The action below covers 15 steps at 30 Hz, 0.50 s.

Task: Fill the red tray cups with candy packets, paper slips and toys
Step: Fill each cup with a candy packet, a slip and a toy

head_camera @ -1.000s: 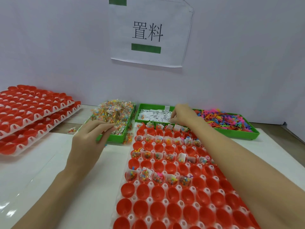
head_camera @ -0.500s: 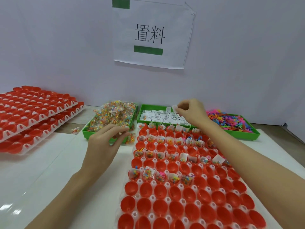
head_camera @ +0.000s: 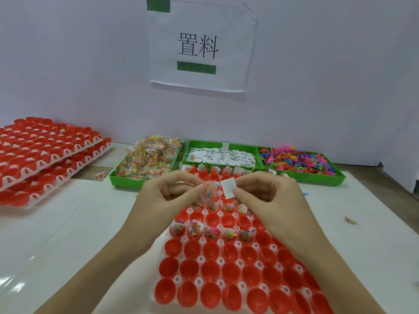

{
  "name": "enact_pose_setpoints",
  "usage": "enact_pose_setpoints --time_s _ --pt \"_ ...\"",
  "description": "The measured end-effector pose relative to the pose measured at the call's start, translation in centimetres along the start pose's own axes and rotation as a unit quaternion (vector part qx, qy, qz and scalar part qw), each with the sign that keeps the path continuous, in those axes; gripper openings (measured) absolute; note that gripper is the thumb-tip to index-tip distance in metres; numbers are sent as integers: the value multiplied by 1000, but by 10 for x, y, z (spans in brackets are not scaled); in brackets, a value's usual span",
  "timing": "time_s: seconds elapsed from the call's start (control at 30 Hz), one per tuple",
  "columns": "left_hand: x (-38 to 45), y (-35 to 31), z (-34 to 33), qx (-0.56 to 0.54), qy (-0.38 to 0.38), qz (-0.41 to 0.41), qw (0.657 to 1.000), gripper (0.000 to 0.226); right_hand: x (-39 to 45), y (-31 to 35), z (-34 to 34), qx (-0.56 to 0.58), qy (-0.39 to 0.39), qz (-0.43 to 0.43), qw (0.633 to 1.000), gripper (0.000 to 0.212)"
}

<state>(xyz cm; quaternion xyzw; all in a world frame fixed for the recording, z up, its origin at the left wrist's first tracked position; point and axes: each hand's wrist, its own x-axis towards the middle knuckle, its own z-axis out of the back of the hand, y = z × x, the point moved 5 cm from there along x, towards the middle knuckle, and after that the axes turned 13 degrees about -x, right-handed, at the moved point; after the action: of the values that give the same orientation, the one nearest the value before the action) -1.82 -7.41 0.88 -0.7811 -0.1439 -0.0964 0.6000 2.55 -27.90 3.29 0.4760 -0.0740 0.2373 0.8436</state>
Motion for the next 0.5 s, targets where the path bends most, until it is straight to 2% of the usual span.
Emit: enact_pose_setpoints --time_s 0.1,0.3,0.5 --pt "-3 3 -7 17 28 10 999 9 -6 -1 -7 17 14 6 1000 11" --pt "-5 7 -12 56 29 -11 998 9 -15 -3 -10 20 50 22 998 10" --pt "-8 8 -15 63 48 -11 997 29 -18 -6 -12 49 68 -13 996 7"
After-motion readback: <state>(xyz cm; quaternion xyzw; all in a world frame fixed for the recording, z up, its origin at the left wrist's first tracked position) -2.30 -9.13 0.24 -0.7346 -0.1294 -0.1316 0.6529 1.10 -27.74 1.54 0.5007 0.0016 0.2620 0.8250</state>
